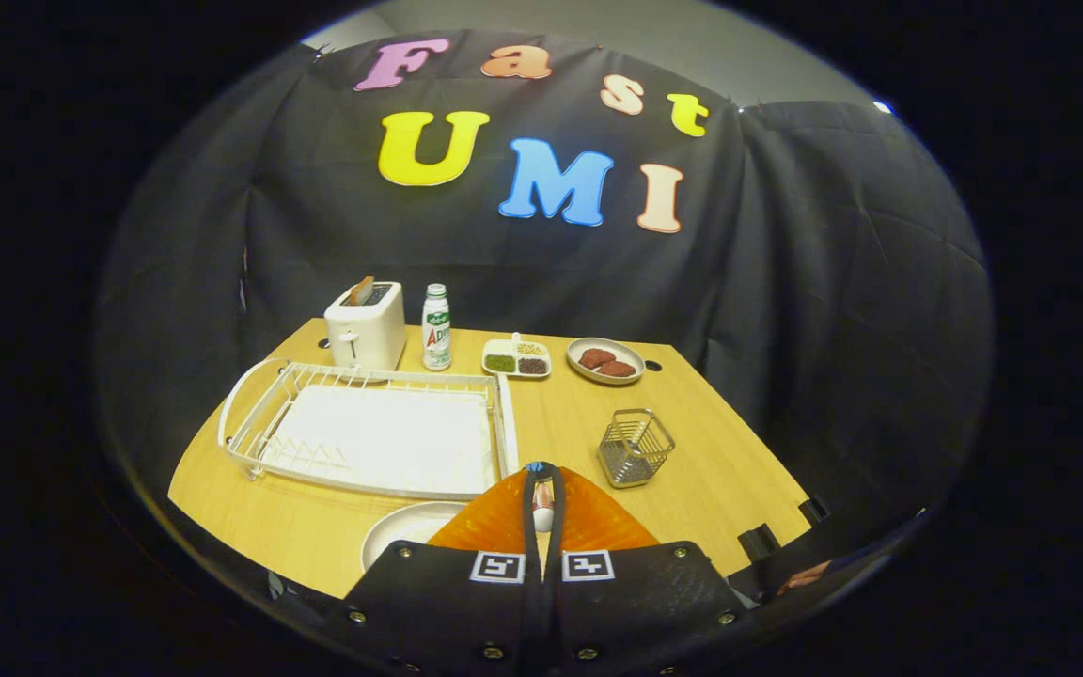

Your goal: Take the plate from the dish rack, then take the spoon from the basket and place it into the plate.

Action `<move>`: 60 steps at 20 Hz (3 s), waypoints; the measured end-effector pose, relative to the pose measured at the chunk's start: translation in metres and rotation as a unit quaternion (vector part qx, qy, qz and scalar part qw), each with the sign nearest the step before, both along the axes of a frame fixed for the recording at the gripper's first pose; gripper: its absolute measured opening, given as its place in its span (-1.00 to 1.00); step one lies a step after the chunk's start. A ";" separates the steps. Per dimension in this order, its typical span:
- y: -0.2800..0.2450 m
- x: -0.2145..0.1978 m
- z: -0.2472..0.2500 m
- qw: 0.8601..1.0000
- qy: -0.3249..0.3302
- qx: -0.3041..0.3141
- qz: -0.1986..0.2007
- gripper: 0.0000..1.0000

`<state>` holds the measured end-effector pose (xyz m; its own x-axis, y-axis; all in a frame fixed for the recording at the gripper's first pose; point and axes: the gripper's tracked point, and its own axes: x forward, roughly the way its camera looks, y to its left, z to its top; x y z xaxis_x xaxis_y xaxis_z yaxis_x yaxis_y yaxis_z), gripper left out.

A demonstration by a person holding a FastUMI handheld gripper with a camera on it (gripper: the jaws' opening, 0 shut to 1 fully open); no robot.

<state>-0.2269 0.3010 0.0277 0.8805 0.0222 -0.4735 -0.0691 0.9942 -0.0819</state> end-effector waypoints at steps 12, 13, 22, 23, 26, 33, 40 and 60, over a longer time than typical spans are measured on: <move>0.048 -0.027 -0.048 0.997 0.045 0.025 0.051 -0.99; 0.048 -0.025 -0.049 0.997 0.045 0.027 0.049 -0.99; 0.057 -0.022 -0.073 0.995 0.068 0.050 0.051 -0.99; 0.058 -0.022 -0.076 0.995 0.072 0.052 0.052 -0.99; 0.061 -0.023 -0.086 0.993 0.079 0.062 0.057 -0.99; 0.064 -0.019 -0.100 0.993 0.077 0.050 0.072 -0.99; 0.065 -0.027 -0.127 0.990 0.108 0.039 0.081 -0.85; 0.050 -0.014 -0.081 0.995 0.035 0.027 0.089 -0.55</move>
<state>-0.2407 0.3510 -0.0530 0.8256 0.2022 -0.5268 -0.2489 0.9684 -0.0184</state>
